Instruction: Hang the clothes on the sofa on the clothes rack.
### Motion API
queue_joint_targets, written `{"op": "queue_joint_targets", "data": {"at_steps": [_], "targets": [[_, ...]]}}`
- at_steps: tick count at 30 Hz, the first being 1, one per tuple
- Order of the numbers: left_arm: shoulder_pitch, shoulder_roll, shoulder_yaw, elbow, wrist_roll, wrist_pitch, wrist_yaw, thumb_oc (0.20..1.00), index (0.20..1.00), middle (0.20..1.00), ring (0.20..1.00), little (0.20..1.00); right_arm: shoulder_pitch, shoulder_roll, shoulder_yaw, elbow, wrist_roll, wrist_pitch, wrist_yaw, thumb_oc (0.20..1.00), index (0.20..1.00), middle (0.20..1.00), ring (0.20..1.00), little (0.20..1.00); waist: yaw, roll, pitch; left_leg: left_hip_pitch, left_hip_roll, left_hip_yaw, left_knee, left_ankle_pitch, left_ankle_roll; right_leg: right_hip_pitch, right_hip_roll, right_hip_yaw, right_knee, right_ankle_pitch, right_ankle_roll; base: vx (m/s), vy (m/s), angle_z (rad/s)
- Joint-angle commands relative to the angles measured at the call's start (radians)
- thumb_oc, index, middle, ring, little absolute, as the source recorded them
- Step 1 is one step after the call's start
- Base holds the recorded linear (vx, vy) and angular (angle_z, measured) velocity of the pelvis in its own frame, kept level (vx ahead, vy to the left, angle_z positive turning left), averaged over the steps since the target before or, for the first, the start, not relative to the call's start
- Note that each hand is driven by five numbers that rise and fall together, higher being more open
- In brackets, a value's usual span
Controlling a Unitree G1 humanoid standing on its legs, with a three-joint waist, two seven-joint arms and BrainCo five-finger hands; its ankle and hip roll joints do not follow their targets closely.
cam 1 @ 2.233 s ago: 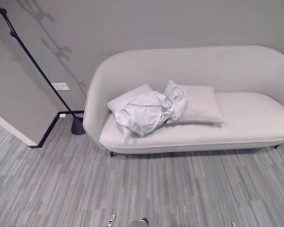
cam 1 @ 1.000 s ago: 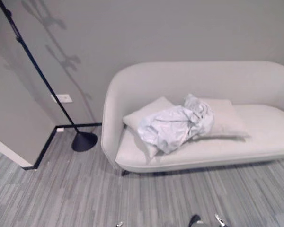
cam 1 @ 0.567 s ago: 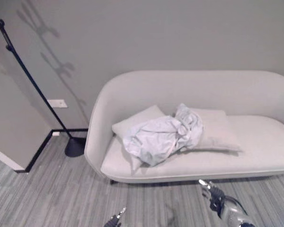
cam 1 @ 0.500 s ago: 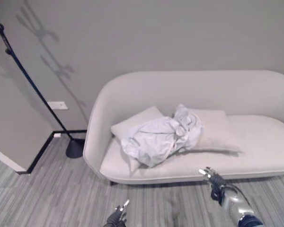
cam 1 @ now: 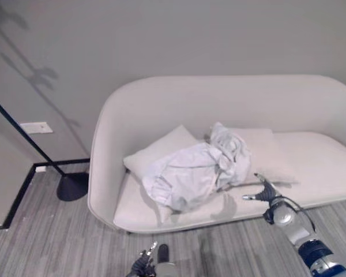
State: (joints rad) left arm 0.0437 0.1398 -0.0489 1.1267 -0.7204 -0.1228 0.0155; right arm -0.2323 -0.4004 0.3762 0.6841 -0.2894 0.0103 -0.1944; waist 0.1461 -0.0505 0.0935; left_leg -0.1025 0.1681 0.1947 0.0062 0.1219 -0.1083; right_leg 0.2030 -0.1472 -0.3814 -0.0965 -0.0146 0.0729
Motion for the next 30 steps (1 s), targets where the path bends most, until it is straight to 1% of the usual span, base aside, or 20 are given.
{"op": "queue_joint_targets", "data": {"at_steps": [1,4,7,8,9,12,13,14,16,17,18,20,21,22,23,25,27,28,29,30], "targets": [[-0.016,-0.008,-0.051,-0.006,0.067,-0.034,0.006,1.000,1.000,1.000,1.000,1.000,-0.158,-0.010,0.010,0.029,-0.042,-0.034,-0.070,1.000,1.000,1.000,1.000,1.000,0.034,-0.013,-0.012,-0.076,0.033,-0.034,0.010,0.034,-0.004,0.027,-0.029,-0.006,0.056,-0.065,0.022,0.11,0.184,-0.05],[-0.030,0.016,-0.050,0.026,0.088,-0.043,0.028,1.000,1.000,1.000,1.000,1.000,-0.262,0.013,0.048,0.133,-0.088,-0.017,-0.133,1.000,1.000,1.000,1.000,1.000,0.064,-0.030,0.004,-0.138,0.001,-0.033,0.103,-0.018,0.020,-0.008,-0.062,0.005,0.068,-0.048,0.034,0.05,0.137,0.11],[-0.039,0.026,-0.053,0.029,0.089,-0.050,0.036,1.000,1.000,1.000,1.000,1.000,-0.315,0.015,0.058,0.176,-0.090,-0.012,-0.164,1.000,1.000,1.000,1.000,1.000,0.075,-0.031,0.016,-0.170,-0.006,-0.034,0.134,-0.034,0.025,-0.024,-0.071,0.002,0.066,-0.038,0.040,0.01,0.114,-0.04],[-0.039,0.034,-0.060,0.024,0.087,-0.054,0.040,1.000,1.000,1.000,1.000,1.000,-0.350,0.014,0.066,0.220,-0.090,-0.006,-0.187,1.000,1.000,1.000,1.000,1.000,0.086,-0.030,0.030,-0.201,-0.015,-0.043,0.161,-0.046,0.029,-0.040,-0.075,-0.001,0.064,-0.030,0.043,-0.02,0.040,0.10],[-0.039,0.034,-0.059,0.024,0.087,-0.054,0.040,1.000,1.000,1.000,1.000,1.000,-0.350,0.014,0.066,0.220,-0.090,-0.006,-0.187,1.000,1.000,1.000,1.000,1.000,0.086,-0.030,0.030,-0.202,-0.015,-0.044,0.162,-0.046,0.029,-0.040,-0.074,-0.001,0.064,-0.030,0.043,-0.02,0.058,0.11],[-0.044,0.043,-0.055,0.029,0.077,-0.060,0.044,1.000,1.000,1.000,1.000,1.000,-0.387,0.001,0.068,0.266,-0.093,-0.004,-0.223,1.000,1.000,1.000,1.000,1.000,0.103,-0.026,0.053,-0.249,-0.024,-0.058,0.199,-0.061,0.032,-0.054,-0.073,-0.013,0.057,-0.024,0.043,-0.01,0.026,0.17],[-0.043,0.049,-0.040,0.034,0.063,-0.065,0.047,1.000,1.000,1.000,1.000,1.000,-0.399,-0.014,0.071,0.301,-0.100,-0.009,-0.243,1.000,1.000,1.000,1.000,1.000,0.119,-0.025,0.065,-0.268,-0.026,-0.076,0.226,-0.086,0.020,-0.051,-0.067,-0.012,0.052,-0.035,0.046,0.05,-0.001,0.05],[-0.043,0.049,-0.040,0.034,0.063,-0.065,0.047,1.000,1.000,1.000,1.000,1.000,-0.399,-0.013,0.071,0.302,-0.100,-0.009,-0.244,1.000,1.000,1.000,1.000,1.000,0.119,-0.024,0.065,-0.269,-0.025,-0.077,0.228,-0.088,0.020,-0.051,-0.067,-0.012,0.052,-0.035,0.046,0.04,-0.011,0.06],[-0.050,0.058,-0.030,0.053,0.058,-0.075,0.051,1.000,1.000,1.000,1.000,1.000,-0.426,-0.033,0.083,0.367,-0.098,-0.020,-0.266,1.000,1.000,1.000,1.000,1.000,0.139,-0.021,0.082,-0.312,-0.029,-0.094,0.259,-0.096,0.018,-0.065,-0.060,-0.023,0.048,-0.036,0.046,-0.01,0.011,0.15],[-0.050,0.058,-0.030,0.053,0.058,-0.075,0.051,1.000,1.000,1.000,1.000,1.000,-0.427,-0.033,0.083,0.367,-0.098,-0.020,-0.266,1.000,1.000,1.000,1.000,1.000,0.139,-0.021,0.082,-0.312,-0.029,-0.094,0.260,-0.096,0.018,-0.065,-0.060,-0.023,0.048,-0.036,0.046,0.01,0.035,0.23],[-0.051,0.066,-0.042,0.047,0.061,-0.086,0.059,1.000,1.000,1.000,1.000,1.000,-0.455,-0.045,0.097,0.419,-0.094,-0.024,-0.289,1.000,1.000,1.000,1.000,1.000,0.159,-0.015,0.096,-0.336,-0.033,-0.104,0.273,-0.100,0.019,-0.076,-0.059,-0.030,0.045,-0.035,0.047,0.01,0.026,0.20],[-0.050,0.070,-0.052,0.035,0.066,-0.087,0.061,1.000,1.000,1.000,1.000,1.000,-0.468,-0.047,0.103,0.442,-0.087,-0.028,-0.294,1.000,1.000,1.000,1.000,1.000,0.166,-0.011,0.102,-0.346,-0.035,-0.109,0.277,-0.101,0.020,-0.082,-0.059,-0.032,0.046,-0.034,0.047,0.00,0.036,0.15],[-0.051,0.076,-0.069,0.020,0.073,-0.092,0.063,1.000,1.000,1.000,1.000,1.000,-0.499,-0.057,0.112,0.489,-0.082,-0.028,-0.297,1.000,1.000,1.000,1.000,1.000,0.182,-0.003,0.118,-0.367,-0.040,-0.117,0.287,-0.100,0.022,-0.095,-0.061,-0.037,0.049,-0.032,0.049,0.00,0.038,0.10],[-0.051,0.076,-0.069,0.020,0.073,-0.092,0.063,1.000,1.000,1.000,1.000,1.000,-0.500,-0.057,0.112,0.491,-0.082,-0.029,-0.297,1.000,1.000,1.000,1.000,1.000,0.182,-0.003,0.118,-0.367,-0.040,-0.117,0.287,-0.101,0.022,-0.095,-0.061,-0.037,0.049,-0.032,0.049,0.01,0.050,0.13],[-0.055,0.083,-0.085,0.014,0.076,-0.094,0.066,1.000,1.000,1.000,1.000,1.000,-0.527,-0.065,0.114,0.527,-0.071,-0.028,-0.310,1.000,1.000,1.000,1.000,1.000,0.195,0.006,0.134,-0.391,-0.045,-0.125,0.295,-0.100,0.024,-0.112,-0.065,-0.044,0.054,-0.032,0.051,0.01,0.036,0.10],[-0.065,0.089,-0.101,0.006,0.075,-0.100,0.072,1.000,1.000,1.000,1.000,1.000,-0.554,-0.077,0.117,0.547,-0.062,-0.027,-0.330,1.000,1.000,1.000,1.000,1.000,0.204,0.014,0.148,-0.406,-0.051,-0.130,0.296,-0.099,0.025,-0.129,-0.068,-0.050,0.059,-0.030,0.052,0.01,0.038,0.13],[-0.069,0.091,-0.107,0.003,0.073,-0.101,0.077,1.000,1.000,1.000,1.000,1.000,-0.564,-0.085,0.122,0.551,-0.066,-0.024,-0.340,1.000,1.000,1.000,1.000,1.000,0.207,0.016,0.154,-0.414,-0.053,-0.132,0.298,-0.099,0.026,-0.135,-0.070,-0.052,0.060,-0.029,0.053,0.04,0.037,0.09],[-0.074,0.093,-0.116,-0.014,0.074,-0.109,0.090,1.000,1.000,1.000,1.000,1.000,-0.580,-0.104,0.116,0.543,-0.080,-0.015,-0.385,1.000,1.000,1.000,1.000,1.000,0.212,0.019,0.163,-0.426,-0.059,-0.131,0.300,-0.101,0.029,-0.145,-0.075,-0.055,0.061,-0.025,0.056,0.05,0.050,0.06],[-0.074,0.093,-0.116,-0.014,0.074,-0.109,0.091,1.000,1.000,1.000,1.000,1.000,-0.580,-0.104,0.116,0.543,-0.080,-0.014,-0.385,1.000,1.000,1.000,1.000,1.000,0.212,0.019,0.163,-0.426,-0.059,-0.131,0.300,-0.101,0.029,-0.146,-0.075,-0.055,0.061,-0.025,0.056,0.06,0.060,0.06],[-0.079,0.095,-0.120,-0.022,0.075,-0.113,0.110,1.000,1.000,1.000,1.000,1.000,-0.595,-0.111,0.101,0.515,-0.081,0.000,-0.429,1.000,1.000,1.000,1.000,1.000,0.214,0.019,0.169,-0.429,-0.061,-0.131,0.299,-0.104,0.033,-0.155,-0.078,-0.055,0.065,-0.023,0.059,0.03,0.036,0.07]]}}
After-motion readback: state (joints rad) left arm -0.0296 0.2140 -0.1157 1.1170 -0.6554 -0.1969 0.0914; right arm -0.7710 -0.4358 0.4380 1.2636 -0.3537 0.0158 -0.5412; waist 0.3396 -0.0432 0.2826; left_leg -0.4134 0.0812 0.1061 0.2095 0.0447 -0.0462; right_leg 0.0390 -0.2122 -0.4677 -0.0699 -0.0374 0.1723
